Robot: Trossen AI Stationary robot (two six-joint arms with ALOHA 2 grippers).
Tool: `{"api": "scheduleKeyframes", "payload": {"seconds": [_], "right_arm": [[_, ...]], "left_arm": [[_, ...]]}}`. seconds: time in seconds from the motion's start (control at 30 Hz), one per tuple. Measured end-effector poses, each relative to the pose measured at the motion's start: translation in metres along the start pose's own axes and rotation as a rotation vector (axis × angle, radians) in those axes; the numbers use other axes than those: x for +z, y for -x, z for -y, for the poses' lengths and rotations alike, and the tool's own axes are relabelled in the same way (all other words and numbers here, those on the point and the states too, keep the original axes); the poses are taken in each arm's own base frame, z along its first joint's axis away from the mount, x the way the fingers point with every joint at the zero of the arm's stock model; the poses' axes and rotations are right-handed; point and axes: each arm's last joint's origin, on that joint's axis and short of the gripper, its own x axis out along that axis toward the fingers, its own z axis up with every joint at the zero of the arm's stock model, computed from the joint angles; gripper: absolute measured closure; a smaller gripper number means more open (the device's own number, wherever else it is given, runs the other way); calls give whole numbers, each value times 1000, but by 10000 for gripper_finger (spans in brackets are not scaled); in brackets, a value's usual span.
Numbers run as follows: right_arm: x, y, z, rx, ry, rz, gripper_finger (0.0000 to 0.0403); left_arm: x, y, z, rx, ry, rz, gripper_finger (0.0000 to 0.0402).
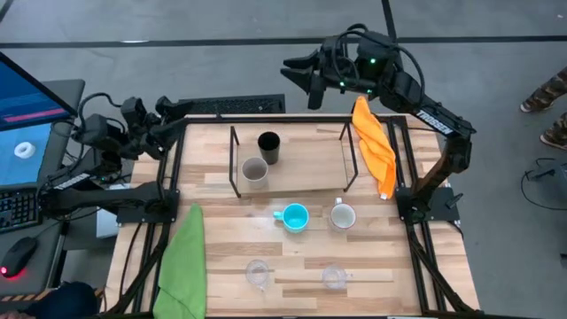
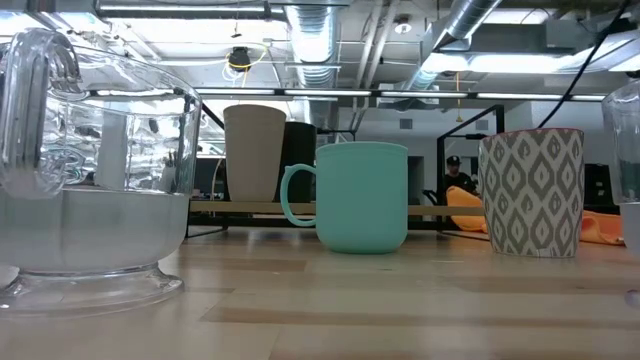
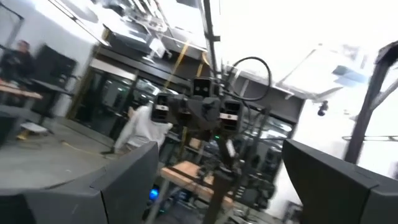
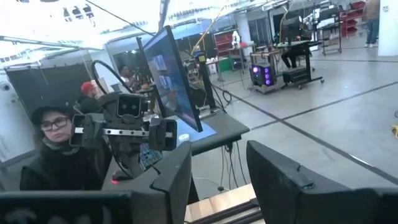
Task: Stack small to large cups/mugs on shelf
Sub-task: Put the black cup on the shelf
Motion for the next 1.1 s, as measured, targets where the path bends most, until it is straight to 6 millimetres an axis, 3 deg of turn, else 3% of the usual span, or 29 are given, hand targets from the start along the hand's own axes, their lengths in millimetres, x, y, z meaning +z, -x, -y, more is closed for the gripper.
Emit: {"api": "scheduleKeyframes", "payload": {"seconds": [1.1], "right_arm": [[-1, -2, 1, 5, -1, -2, 231]], "left_arm": [[1, 0, -1, 32, -39, 22, 68]]}}
